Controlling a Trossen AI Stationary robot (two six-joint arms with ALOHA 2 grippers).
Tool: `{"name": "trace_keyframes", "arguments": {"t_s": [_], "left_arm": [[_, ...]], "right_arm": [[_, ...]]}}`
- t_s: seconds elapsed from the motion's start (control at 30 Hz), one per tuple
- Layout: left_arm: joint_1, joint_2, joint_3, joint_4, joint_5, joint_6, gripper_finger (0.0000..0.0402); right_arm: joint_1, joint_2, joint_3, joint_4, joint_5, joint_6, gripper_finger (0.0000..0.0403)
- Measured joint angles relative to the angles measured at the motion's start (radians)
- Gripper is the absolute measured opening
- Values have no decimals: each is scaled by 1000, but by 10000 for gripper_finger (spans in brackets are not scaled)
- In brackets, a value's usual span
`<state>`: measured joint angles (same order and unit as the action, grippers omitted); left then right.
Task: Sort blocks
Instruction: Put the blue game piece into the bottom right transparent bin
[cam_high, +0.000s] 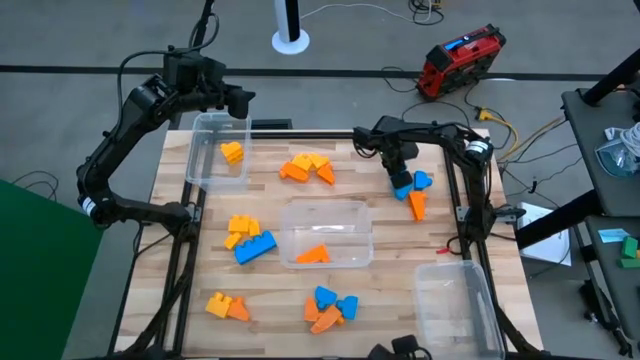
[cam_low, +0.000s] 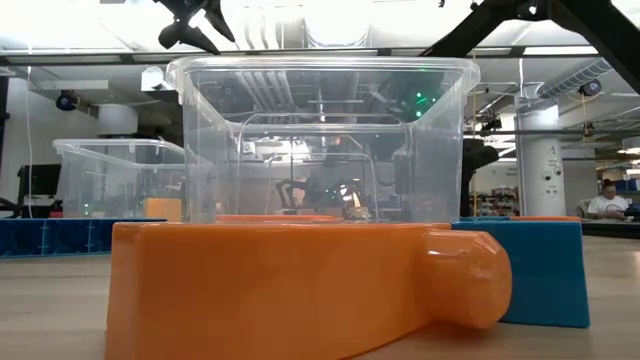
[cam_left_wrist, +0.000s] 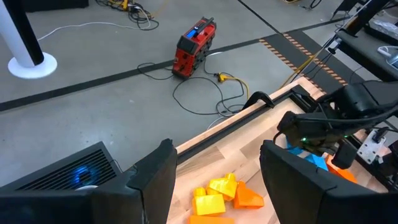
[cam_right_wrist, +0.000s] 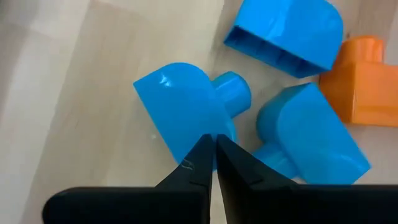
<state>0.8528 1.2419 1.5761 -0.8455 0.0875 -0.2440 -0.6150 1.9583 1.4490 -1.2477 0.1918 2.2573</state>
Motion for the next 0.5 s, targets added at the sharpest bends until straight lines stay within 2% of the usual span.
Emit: {"name": "trace_keyframes", "arguments": {"t_s": [0.17,0.37,0.5], "left_arm": [[0,0,0,0,0,23,207],[0,1,0,0,-2,28,207],[0,2,0,0,-2,28,207]], "right_arm": [[-3,-7,4,115,-25,-90,13],[-3,-21,34,132,-48,-233,13],[11,-67,59,76,-50,-323,13]]}}
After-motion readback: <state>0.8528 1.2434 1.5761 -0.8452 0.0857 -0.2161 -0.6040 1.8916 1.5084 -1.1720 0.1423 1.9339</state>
